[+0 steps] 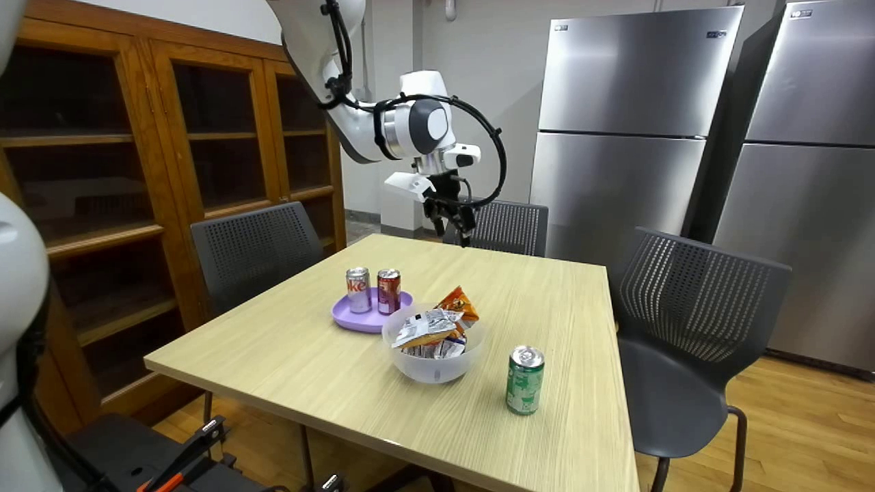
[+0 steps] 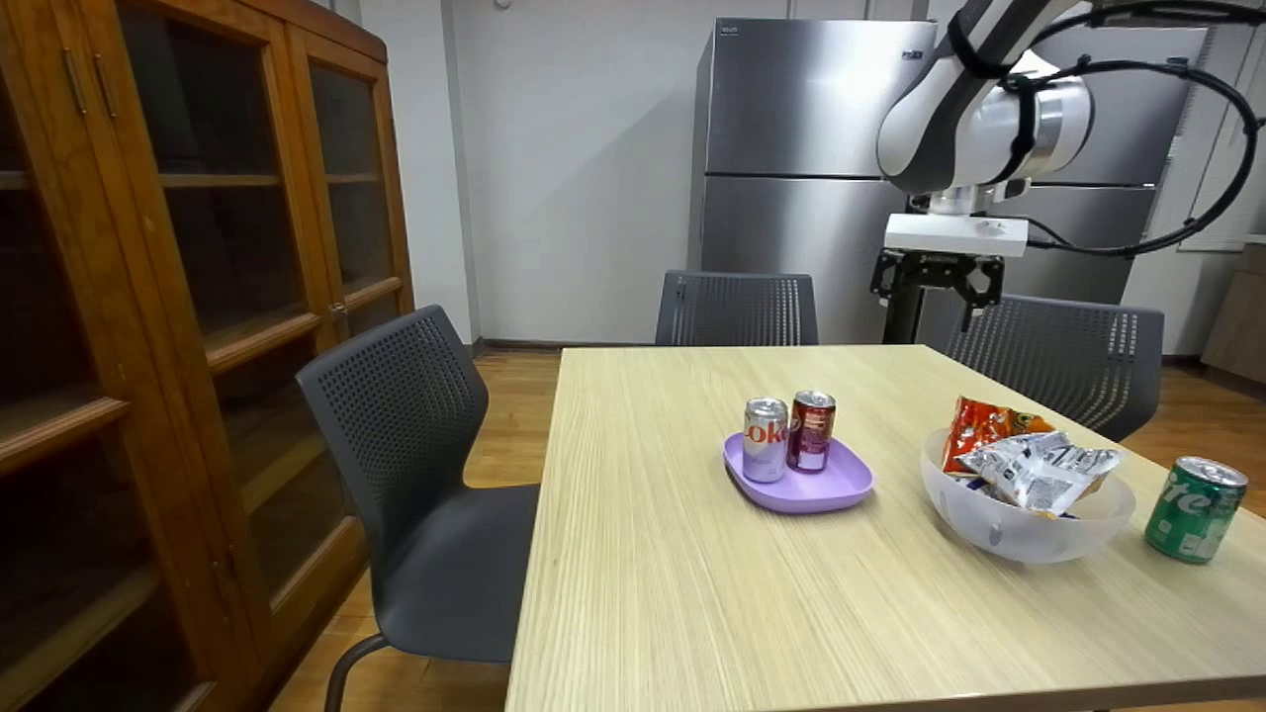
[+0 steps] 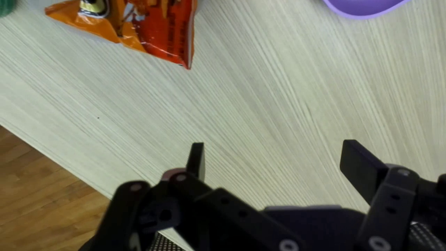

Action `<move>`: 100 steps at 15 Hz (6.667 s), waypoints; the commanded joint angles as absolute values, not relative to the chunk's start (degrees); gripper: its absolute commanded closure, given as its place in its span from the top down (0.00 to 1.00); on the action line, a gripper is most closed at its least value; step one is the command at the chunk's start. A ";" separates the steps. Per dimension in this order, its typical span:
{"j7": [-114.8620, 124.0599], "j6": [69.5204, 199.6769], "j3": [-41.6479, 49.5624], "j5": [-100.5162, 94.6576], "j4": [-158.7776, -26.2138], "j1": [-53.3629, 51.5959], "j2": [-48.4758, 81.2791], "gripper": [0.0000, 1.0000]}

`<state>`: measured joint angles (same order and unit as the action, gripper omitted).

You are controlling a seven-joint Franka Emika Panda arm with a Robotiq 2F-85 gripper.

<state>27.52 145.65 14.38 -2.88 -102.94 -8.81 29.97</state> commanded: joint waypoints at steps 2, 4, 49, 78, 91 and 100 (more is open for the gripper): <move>31.81 144.63 16.27 -5.14 -107.63 -8.01 26.38 1.00; 32.97 144.60 17.55 -5.60 -109.02 -7.71 26.08 1.00; 42.04 157.83 25.04 -5.51 -130.45 1.79 24.37 1.00; 40.91 157.28 23.98 1.70 -127.07 2.32 26.74 0.38; 42.86 156.00 26.69 -7.14 -127.88 -2.18 16.50 0.38; 40.10 155.44 21.14 -11.04 -127.08 -2.18 11.09 0.38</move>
<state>41.65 157.60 23.82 -9.88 -126.80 -2.86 14.53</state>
